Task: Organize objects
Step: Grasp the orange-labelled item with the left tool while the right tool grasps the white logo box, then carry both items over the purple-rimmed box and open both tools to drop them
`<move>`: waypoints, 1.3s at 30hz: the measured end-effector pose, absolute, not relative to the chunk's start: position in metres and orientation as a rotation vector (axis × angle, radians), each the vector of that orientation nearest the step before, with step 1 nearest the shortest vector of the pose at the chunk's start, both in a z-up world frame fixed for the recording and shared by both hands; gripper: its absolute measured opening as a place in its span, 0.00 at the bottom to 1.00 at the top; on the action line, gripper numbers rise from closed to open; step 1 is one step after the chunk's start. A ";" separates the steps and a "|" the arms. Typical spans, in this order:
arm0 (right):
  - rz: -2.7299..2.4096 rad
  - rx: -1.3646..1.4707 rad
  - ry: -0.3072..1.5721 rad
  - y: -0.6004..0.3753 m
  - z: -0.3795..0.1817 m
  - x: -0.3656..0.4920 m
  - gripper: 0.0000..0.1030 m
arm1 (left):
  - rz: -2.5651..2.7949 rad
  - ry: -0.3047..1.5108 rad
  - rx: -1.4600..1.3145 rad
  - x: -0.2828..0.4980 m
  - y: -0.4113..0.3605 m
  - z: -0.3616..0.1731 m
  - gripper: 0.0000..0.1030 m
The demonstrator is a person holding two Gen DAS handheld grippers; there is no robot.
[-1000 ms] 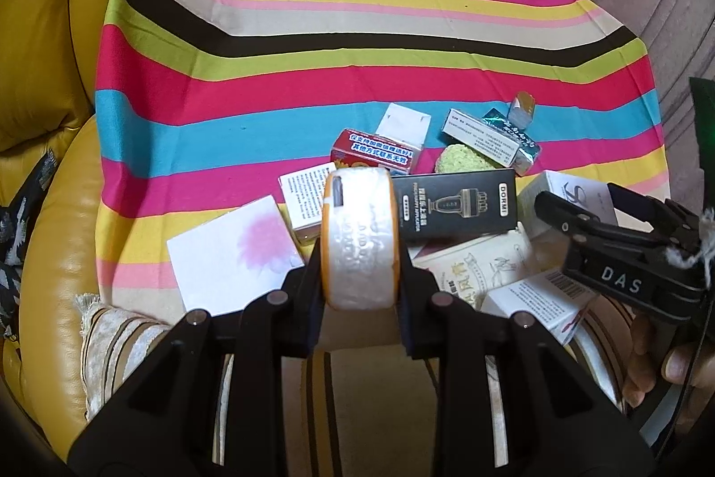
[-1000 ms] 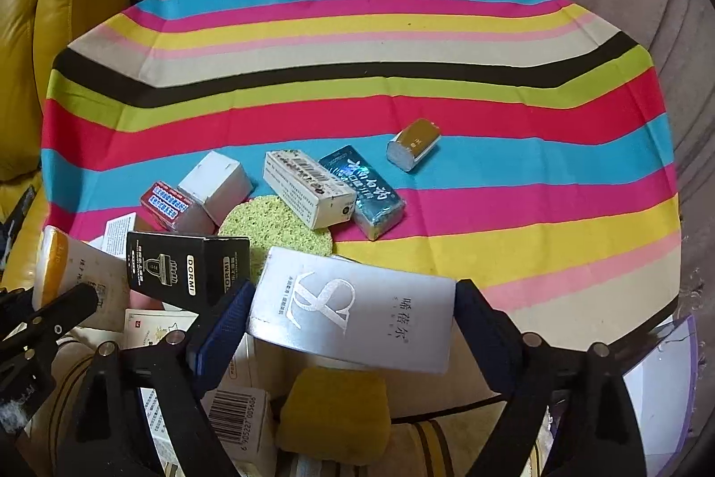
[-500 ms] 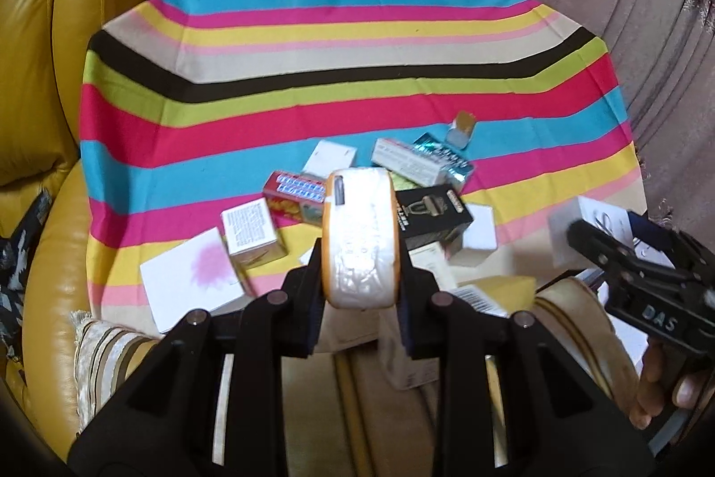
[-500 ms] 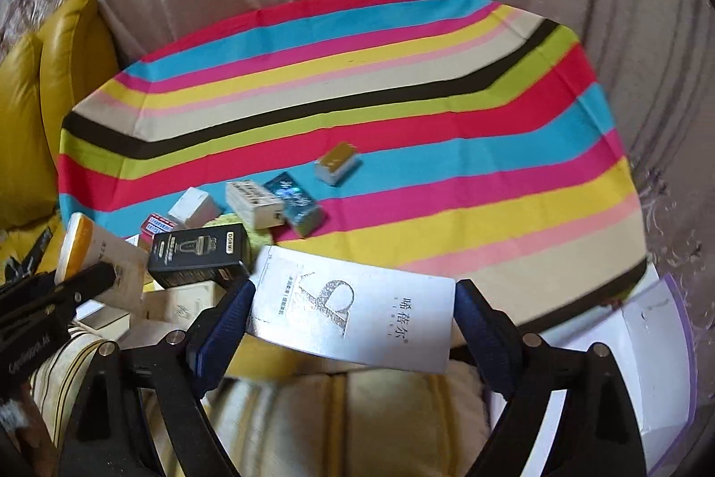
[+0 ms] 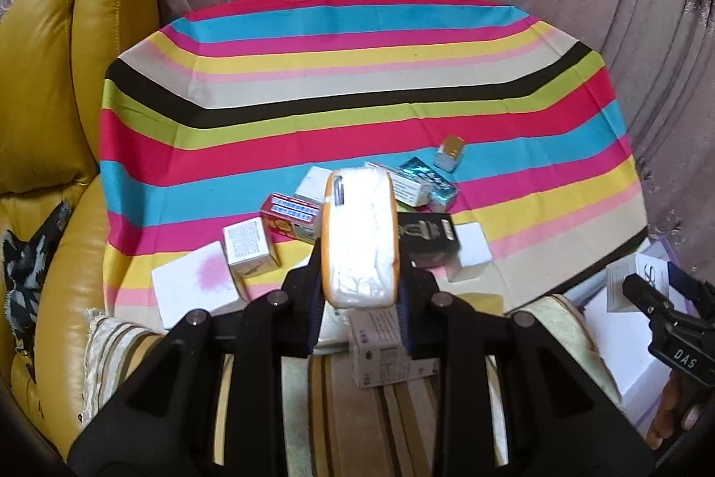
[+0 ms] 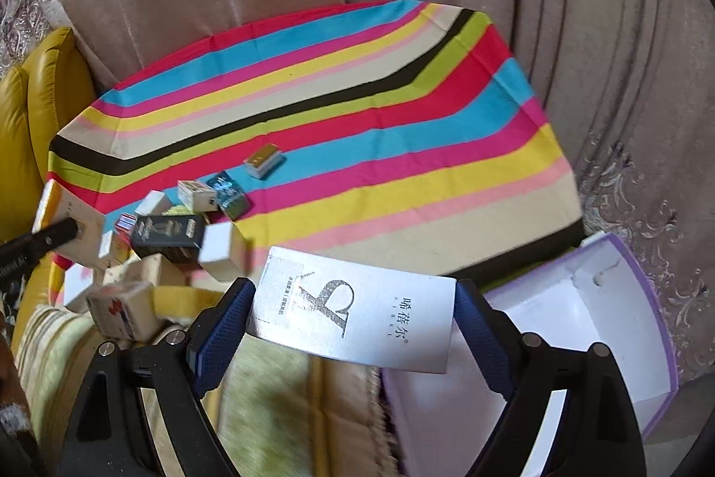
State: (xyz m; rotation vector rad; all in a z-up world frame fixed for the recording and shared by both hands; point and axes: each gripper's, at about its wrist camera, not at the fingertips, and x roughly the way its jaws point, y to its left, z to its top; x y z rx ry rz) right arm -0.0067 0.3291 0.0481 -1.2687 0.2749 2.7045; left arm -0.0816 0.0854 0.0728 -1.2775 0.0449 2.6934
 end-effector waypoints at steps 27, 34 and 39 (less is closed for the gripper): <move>2.357 -1.290 0.340 0.429 0.009 0.086 0.87 | 1.880 0.128 -1.392 -0.027 0.297 0.004 0.30; 2.336 -1.314 0.370 0.430 0.003 0.086 0.89 | 1.861 0.152 -1.416 -0.024 0.302 -0.003 0.53; 2.344 -1.324 0.377 0.426 0.001 0.083 0.91 | 1.888 0.126 -1.413 -0.025 0.294 0.000 0.64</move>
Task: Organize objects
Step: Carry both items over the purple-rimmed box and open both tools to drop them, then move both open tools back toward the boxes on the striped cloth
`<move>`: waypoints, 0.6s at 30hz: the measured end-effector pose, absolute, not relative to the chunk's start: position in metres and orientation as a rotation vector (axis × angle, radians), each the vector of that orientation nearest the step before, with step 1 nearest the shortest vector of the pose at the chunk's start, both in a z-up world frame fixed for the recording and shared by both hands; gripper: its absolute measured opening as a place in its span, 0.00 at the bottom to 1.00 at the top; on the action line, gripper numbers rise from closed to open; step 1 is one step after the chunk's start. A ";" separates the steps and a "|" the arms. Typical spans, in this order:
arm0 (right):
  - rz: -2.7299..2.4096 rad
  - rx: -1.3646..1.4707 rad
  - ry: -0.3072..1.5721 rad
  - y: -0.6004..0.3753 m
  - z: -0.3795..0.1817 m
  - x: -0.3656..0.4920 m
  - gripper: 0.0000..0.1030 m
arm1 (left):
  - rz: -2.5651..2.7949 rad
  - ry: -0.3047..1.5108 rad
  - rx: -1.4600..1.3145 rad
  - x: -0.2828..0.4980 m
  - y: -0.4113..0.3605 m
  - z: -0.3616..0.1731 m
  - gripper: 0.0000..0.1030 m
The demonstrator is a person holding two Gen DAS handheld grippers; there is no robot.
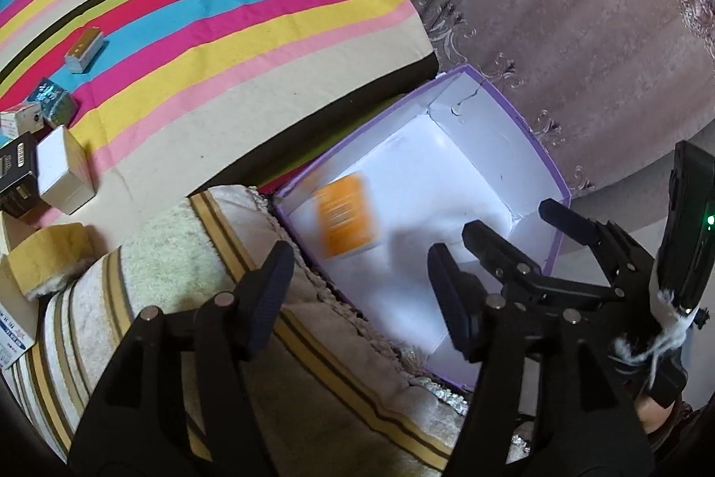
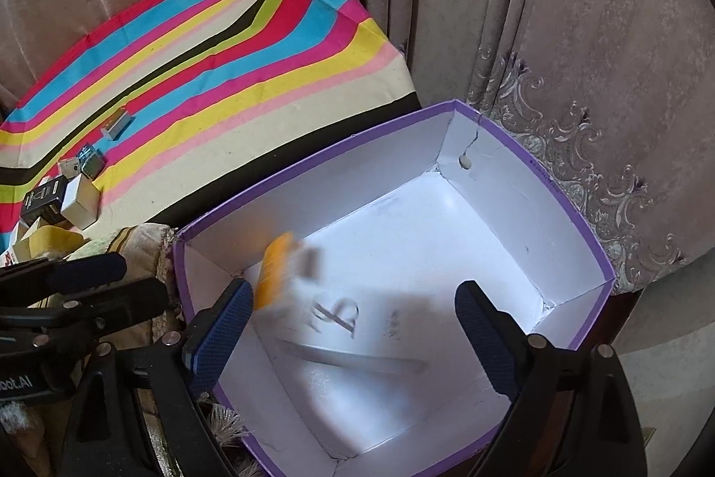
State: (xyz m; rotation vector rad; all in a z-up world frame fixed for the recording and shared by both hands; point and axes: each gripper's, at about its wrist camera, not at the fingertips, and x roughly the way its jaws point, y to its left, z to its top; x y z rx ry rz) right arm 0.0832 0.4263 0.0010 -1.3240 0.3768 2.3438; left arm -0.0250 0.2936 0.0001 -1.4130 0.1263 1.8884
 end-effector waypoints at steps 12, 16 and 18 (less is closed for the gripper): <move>2.457 -1.303 0.323 0.392 0.017 0.070 0.98 | 2.135 0.091 -1.408 -0.034 0.242 0.014 0.65; 2.533 -1.314 0.317 0.378 0.025 0.063 0.98 | 2.191 0.035 -1.392 -0.037 0.211 0.020 0.65; 2.561 -1.332 0.315 0.370 0.027 0.059 0.98 | 2.215 -0.016 -1.404 -0.040 0.194 0.023 0.65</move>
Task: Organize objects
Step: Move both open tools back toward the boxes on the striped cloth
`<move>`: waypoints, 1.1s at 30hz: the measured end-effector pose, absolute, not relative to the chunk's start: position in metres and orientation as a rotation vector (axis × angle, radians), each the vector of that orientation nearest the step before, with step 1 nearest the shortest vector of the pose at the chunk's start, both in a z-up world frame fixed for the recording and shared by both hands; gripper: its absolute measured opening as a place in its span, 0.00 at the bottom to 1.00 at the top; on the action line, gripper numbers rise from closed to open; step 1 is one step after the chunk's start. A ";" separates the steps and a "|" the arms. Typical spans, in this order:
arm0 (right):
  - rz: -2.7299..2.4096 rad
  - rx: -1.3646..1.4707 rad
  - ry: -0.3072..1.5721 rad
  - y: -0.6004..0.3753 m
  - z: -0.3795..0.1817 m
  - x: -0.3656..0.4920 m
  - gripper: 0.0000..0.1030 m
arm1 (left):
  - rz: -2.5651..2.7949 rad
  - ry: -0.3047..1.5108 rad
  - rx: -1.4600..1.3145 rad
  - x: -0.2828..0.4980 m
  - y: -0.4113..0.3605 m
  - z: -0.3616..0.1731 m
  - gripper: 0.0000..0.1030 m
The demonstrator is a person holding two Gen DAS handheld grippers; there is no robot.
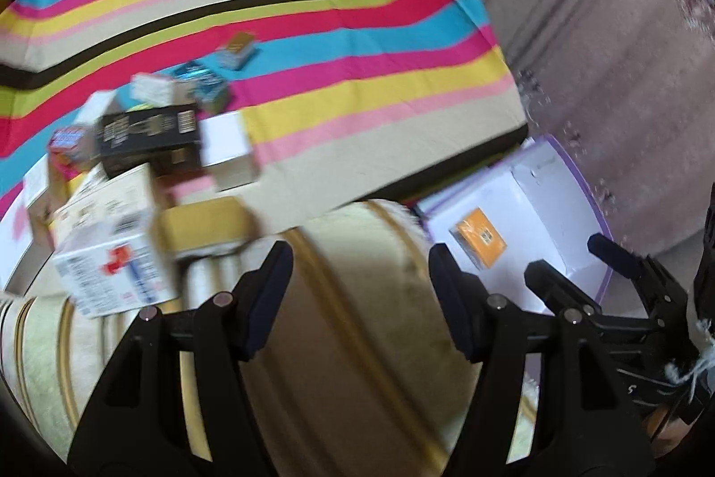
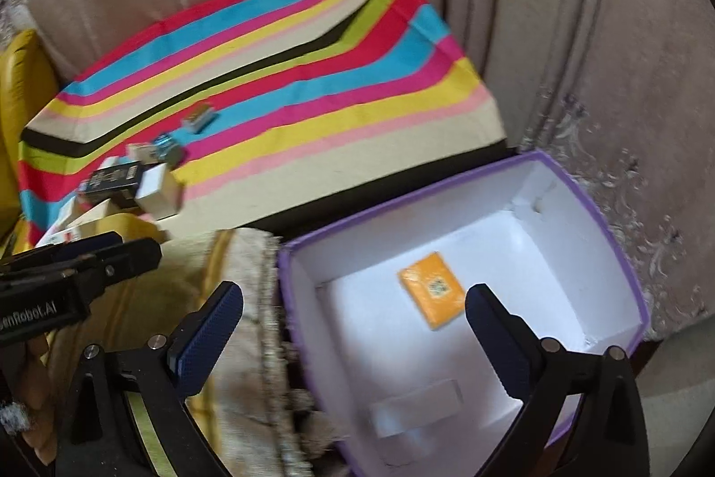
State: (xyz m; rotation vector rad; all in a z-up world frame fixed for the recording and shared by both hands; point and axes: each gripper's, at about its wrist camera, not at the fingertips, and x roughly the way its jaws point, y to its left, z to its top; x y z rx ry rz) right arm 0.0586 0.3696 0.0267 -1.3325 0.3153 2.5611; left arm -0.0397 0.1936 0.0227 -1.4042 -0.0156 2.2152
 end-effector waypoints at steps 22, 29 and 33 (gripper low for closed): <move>2.855 -1.503 0.227 0.240 0.037 0.007 0.98 | 2.520 -0.483 -1.467 -0.043 -0.027 0.015 0.79; 2.897 -1.589 0.122 0.188 0.032 -0.019 0.98 | 2.572 -0.472 -1.494 -0.046 -0.062 0.011 0.84; 2.889 -1.615 0.079 0.169 0.028 -0.032 0.98 | 2.600 -0.473 -1.532 -0.056 -0.085 0.010 0.86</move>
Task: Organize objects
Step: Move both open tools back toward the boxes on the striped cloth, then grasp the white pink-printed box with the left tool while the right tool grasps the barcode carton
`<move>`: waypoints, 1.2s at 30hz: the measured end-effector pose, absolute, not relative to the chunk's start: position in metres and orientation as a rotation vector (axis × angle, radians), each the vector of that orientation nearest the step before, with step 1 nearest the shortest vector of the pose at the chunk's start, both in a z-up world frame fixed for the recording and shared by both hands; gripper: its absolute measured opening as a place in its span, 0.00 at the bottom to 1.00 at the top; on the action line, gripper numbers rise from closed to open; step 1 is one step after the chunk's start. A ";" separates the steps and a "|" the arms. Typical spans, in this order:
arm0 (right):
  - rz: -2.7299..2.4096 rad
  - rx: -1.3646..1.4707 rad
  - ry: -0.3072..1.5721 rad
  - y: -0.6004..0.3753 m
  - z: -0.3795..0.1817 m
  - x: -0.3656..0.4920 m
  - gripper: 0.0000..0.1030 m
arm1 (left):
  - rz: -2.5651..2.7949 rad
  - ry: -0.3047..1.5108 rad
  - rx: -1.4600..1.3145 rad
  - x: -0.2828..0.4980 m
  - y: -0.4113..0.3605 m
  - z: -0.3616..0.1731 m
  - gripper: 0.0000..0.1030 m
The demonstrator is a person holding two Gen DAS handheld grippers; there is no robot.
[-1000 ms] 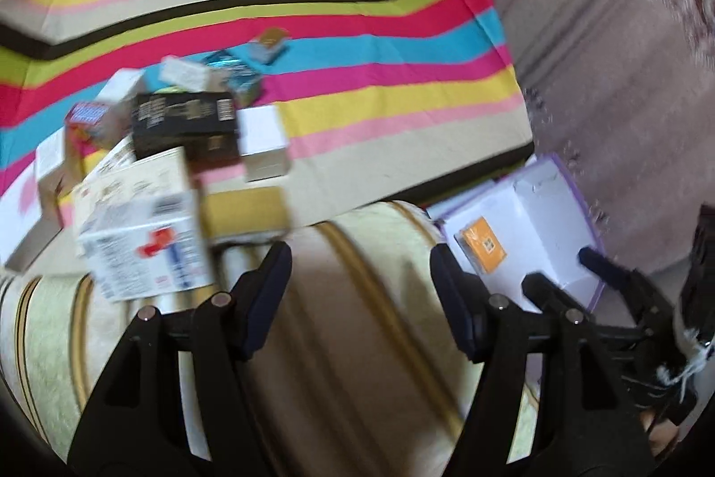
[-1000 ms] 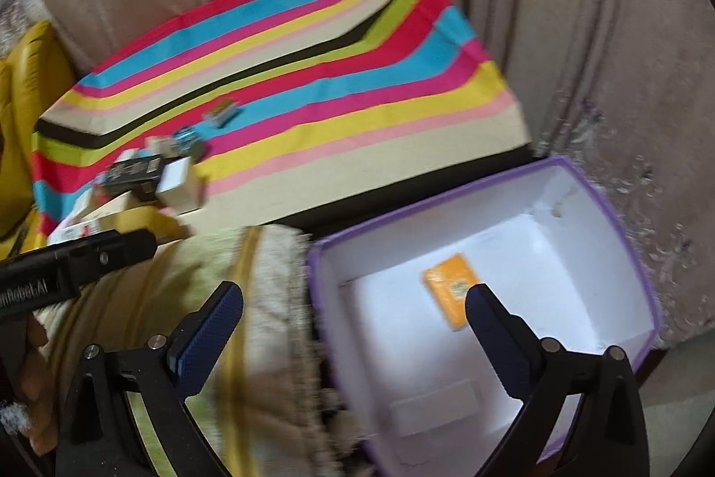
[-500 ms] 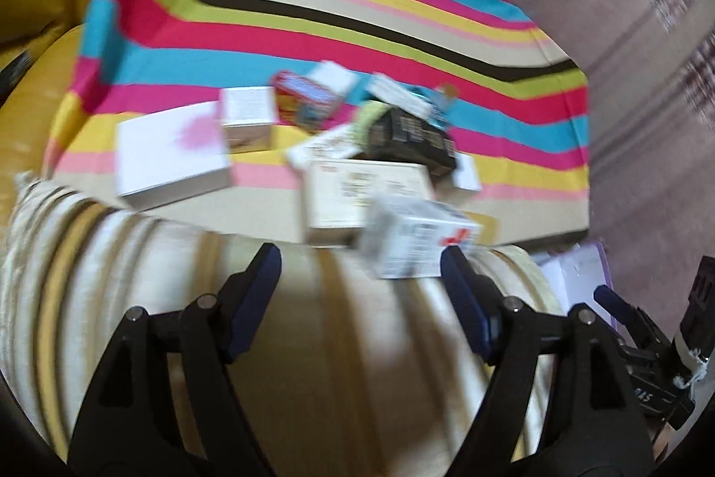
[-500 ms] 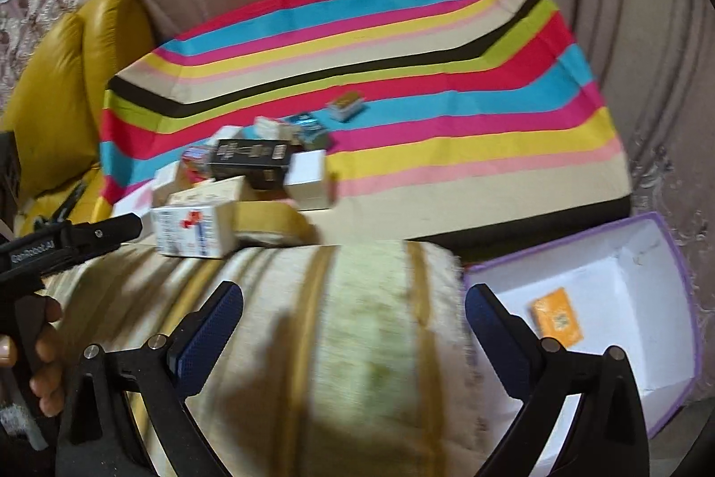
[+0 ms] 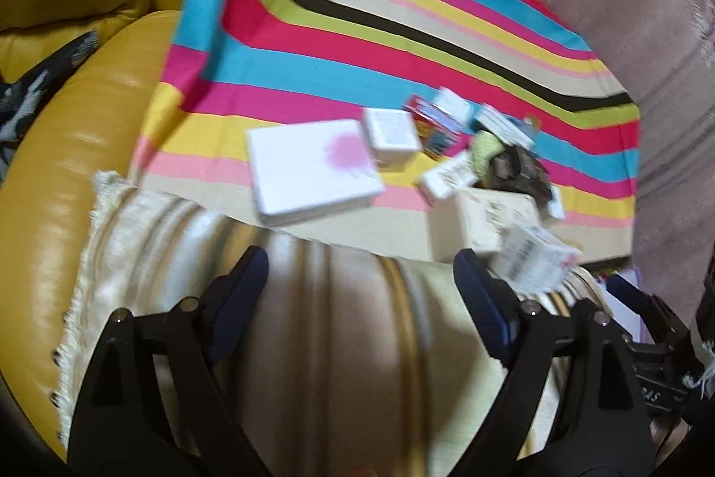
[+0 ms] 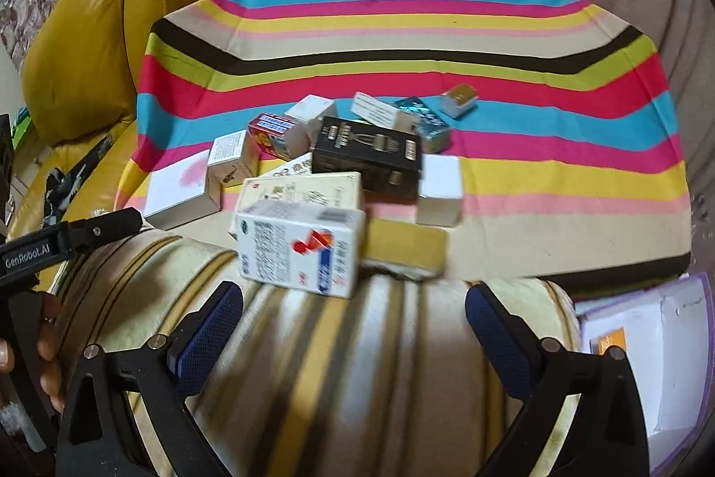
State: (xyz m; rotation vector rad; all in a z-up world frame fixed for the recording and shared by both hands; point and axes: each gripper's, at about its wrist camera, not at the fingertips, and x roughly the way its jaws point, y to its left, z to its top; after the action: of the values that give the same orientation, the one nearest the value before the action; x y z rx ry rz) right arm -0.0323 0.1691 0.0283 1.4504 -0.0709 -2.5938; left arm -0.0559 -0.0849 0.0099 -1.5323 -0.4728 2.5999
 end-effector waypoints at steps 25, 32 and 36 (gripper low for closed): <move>-2.621 1.524 0.044 0.133 0.011 -0.075 0.98 | 2.537 -0.561 -1.952 -0.152 -0.087 -0.035 1.00; -2.596 1.530 -0.015 0.135 0.005 -0.077 0.98 | 2.538 -0.480 -2.063 -0.159 -0.081 -0.059 0.99; -2.604 1.512 -0.019 0.135 0.006 -0.078 0.97 | 2.583 -0.468 -2.048 -0.152 -0.082 -0.055 0.91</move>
State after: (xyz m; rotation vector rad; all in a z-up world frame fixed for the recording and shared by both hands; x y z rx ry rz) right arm -0.0777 0.1354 0.0056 1.5120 -0.0194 -2.6043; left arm -0.1524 -0.0817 -0.0555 -2.0476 -0.4676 2.5829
